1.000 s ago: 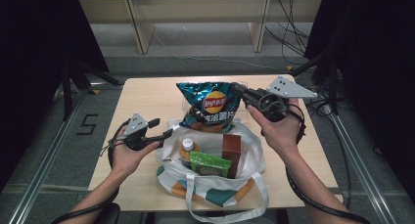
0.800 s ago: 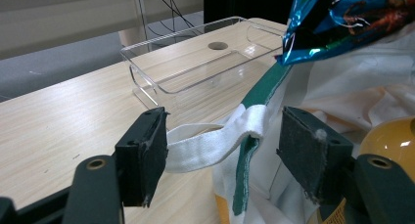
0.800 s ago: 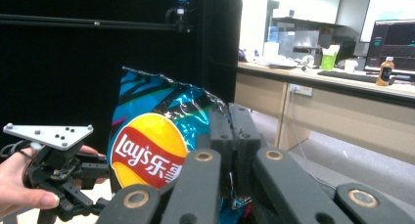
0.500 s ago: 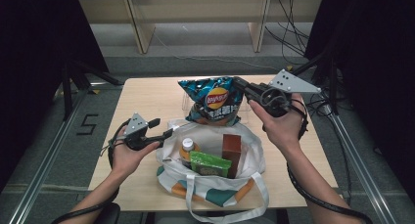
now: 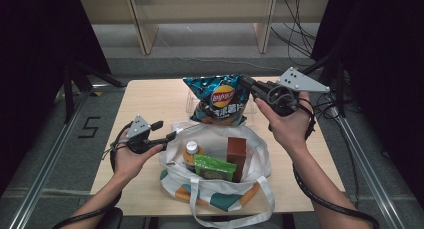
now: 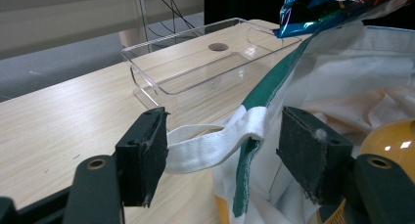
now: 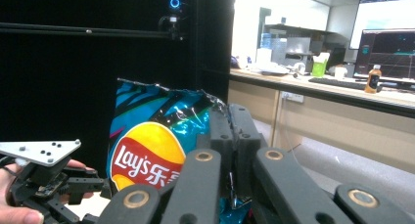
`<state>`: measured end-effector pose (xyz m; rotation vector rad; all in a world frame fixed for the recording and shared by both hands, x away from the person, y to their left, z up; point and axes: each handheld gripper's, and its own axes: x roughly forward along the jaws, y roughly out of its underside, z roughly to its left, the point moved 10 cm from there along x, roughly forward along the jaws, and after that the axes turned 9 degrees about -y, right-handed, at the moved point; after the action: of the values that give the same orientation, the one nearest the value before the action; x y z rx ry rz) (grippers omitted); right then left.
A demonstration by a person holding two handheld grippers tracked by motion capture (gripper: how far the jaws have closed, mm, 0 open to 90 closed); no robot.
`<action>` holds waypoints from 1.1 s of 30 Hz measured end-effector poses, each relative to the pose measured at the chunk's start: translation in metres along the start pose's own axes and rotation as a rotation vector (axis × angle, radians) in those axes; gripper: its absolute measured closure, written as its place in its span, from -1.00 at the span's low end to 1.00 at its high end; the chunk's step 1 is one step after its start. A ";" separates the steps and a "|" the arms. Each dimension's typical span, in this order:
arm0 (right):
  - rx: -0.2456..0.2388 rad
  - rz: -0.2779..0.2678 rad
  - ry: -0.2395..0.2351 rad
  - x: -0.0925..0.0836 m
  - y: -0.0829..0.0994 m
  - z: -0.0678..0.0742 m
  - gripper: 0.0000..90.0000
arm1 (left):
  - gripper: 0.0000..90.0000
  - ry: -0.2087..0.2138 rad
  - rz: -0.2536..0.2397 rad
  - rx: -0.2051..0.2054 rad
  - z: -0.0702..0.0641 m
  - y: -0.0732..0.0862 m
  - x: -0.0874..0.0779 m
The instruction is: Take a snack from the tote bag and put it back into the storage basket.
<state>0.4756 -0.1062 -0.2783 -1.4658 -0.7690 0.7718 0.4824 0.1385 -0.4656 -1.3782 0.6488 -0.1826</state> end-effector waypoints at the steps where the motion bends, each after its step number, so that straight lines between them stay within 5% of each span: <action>1: -0.005 0.003 0.000 0.000 -0.001 -0.001 1.00 | -0.24 0.000 0.000 0.000 0.000 0.000 0.000; 33: 0.022 0.003 0.057 0.010 -0.003 -0.029 1.00 | -0.24 0.004 -0.013 -0.011 0.000 -0.001 0.000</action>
<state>0.5050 -0.1140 -0.2743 -1.4632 -0.7126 0.7358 0.4826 0.1380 -0.4643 -1.3932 0.6453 -0.1929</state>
